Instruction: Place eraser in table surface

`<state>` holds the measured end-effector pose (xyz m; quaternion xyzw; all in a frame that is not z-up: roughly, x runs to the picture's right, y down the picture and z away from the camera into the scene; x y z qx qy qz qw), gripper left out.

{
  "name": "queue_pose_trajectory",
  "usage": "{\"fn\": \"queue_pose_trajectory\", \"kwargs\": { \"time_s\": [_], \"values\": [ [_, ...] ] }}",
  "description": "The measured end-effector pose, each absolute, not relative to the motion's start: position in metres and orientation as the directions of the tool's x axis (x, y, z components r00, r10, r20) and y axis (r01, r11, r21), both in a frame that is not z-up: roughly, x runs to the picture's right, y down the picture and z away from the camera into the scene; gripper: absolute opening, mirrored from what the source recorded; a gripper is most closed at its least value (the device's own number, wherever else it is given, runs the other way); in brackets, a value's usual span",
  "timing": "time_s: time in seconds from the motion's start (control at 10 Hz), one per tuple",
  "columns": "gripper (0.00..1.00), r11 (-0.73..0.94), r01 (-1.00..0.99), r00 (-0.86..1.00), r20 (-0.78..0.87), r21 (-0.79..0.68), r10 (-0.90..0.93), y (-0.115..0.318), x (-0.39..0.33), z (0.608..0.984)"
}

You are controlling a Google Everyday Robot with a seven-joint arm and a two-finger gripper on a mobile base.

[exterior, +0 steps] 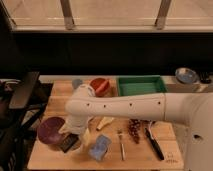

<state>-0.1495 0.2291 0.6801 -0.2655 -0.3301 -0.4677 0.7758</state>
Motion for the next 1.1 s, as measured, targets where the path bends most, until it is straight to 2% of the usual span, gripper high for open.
{"fn": "queue_pose_trajectory", "kwargs": {
  "time_s": [0.1, 0.2, 0.9, 1.1],
  "values": [
    [0.80, 0.417, 0.900, 0.360, 0.758, -0.128, -0.544, 0.230, -0.146, 0.680],
    [0.75, 0.415, 0.900, 0.363, 0.756, -0.134, -0.544, 0.230, -0.145, 0.680],
    [0.05, 0.398, 0.909, 0.354, 0.738, -0.127, -0.575, 0.221, -0.149, 0.673],
    [0.00, 0.441, 0.893, 0.360, 0.738, -0.094, -0.571, 0.201, -0.141, 0.669]
  ]
}}
